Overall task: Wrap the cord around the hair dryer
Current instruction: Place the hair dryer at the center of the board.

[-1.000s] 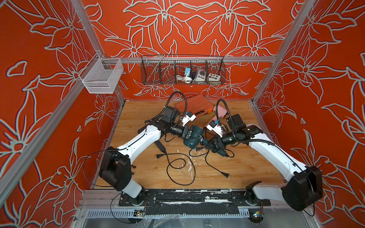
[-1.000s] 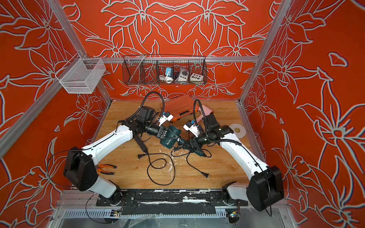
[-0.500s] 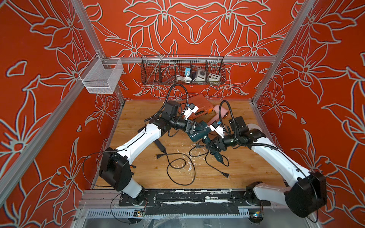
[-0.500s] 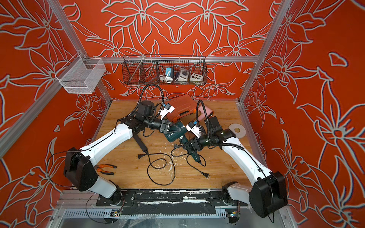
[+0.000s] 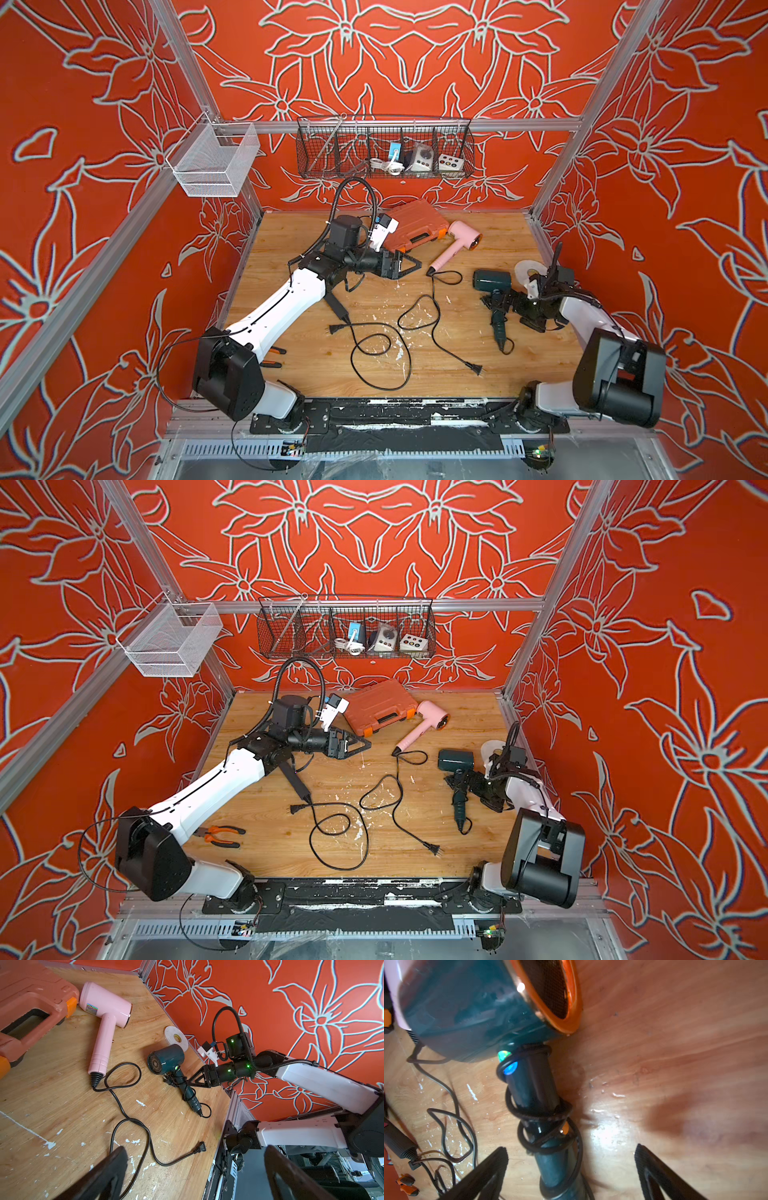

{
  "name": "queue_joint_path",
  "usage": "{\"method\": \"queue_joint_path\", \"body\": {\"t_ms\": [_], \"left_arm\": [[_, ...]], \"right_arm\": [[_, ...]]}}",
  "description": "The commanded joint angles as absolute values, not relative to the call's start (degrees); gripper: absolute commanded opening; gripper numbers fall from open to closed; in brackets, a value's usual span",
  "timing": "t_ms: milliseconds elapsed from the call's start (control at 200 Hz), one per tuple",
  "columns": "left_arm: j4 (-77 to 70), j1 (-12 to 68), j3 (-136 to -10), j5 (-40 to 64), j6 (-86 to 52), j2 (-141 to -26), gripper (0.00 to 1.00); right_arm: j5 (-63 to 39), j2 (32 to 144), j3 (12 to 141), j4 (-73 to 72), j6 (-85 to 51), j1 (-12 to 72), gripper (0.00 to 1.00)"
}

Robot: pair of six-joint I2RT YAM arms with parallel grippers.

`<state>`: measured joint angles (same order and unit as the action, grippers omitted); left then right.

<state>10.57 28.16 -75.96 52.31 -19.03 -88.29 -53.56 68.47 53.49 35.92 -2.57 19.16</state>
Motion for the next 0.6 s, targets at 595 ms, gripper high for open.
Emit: {"method": "queue_joint_path", "body": {"t_ms": [595], "left_arm": [[9.91, 25.36, -71.73, 44.65, -19.78, -80.52, 1.0]], "right_arm": [[-46.43, 78.87, 38.99, 20.91, -17.47, -11.53, 0.0]]}}
